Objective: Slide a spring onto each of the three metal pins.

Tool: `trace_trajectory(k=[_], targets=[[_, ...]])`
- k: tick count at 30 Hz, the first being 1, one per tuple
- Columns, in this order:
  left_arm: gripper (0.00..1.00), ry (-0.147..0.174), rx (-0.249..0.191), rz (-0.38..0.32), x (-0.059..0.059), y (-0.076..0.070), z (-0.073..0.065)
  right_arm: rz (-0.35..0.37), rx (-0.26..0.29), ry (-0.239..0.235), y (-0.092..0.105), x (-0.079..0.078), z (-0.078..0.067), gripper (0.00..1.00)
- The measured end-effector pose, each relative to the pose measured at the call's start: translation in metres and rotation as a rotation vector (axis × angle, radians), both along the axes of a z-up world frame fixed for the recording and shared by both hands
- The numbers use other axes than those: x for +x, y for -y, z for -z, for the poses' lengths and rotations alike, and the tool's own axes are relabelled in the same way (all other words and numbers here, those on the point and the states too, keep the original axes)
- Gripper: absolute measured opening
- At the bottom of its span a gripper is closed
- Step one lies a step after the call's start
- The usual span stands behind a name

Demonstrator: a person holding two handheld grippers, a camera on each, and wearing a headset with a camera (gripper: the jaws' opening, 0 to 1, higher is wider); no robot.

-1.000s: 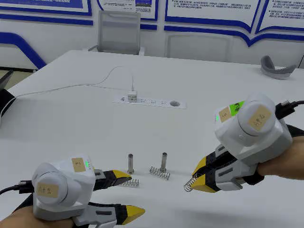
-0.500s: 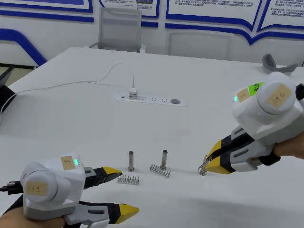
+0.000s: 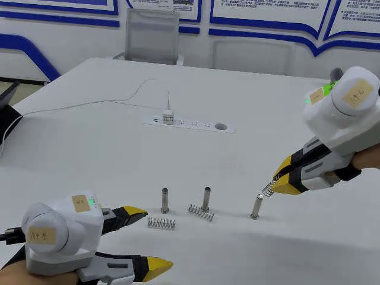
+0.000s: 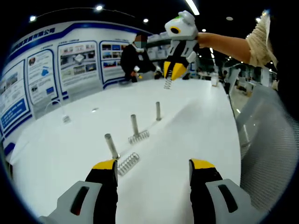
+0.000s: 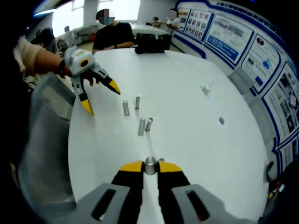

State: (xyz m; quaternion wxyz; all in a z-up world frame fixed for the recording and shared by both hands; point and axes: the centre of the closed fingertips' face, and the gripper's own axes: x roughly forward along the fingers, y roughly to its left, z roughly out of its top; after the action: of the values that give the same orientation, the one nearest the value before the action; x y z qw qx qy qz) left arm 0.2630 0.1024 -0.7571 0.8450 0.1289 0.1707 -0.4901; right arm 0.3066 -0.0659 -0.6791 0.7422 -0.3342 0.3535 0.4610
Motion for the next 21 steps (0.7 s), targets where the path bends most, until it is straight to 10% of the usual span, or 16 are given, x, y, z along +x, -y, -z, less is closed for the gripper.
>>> trace_trajectory(k=[21], targets=[[0.67, -0.002, -0.014, -0.011, -0.001, 0.001, -0.001, -0.001, -0.117, -0.096, 0.008, 0.028, 0.032, 0.12]])
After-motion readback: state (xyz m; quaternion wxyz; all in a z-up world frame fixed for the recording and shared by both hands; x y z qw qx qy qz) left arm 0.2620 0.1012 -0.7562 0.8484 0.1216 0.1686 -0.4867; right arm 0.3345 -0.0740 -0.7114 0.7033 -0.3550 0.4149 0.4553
